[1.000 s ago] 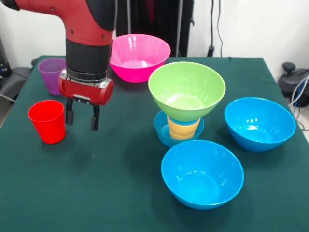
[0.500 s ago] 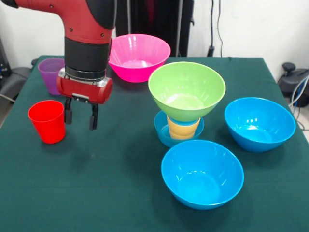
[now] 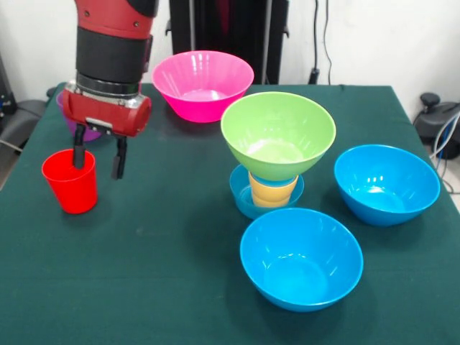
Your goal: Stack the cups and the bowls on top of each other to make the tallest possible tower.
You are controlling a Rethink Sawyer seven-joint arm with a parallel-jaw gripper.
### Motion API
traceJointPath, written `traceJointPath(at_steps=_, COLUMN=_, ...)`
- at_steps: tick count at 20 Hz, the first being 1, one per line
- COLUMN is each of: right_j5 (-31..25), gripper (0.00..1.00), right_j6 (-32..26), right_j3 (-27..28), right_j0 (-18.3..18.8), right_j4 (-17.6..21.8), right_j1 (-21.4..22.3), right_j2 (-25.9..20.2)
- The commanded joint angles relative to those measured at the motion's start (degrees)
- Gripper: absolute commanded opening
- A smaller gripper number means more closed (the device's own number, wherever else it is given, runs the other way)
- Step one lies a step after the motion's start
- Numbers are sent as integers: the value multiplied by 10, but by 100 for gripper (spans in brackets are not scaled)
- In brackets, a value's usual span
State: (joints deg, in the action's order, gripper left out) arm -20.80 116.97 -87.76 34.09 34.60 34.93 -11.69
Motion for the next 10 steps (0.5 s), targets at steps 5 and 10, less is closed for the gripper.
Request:
traceJointPath(at_steps=5, right_j5=-4, gripper=100, right_j6=-22, right_j3=-37, right_j0=9, right_j4=43, right_j1=-65, right_j2=14)
traceJointPath(at_steps=10, right_j5=26, gripper=100, right_j6=-3, right_j3=-34, right_j0=5, right_j4=50, right_j1=-94, right_j2=32)
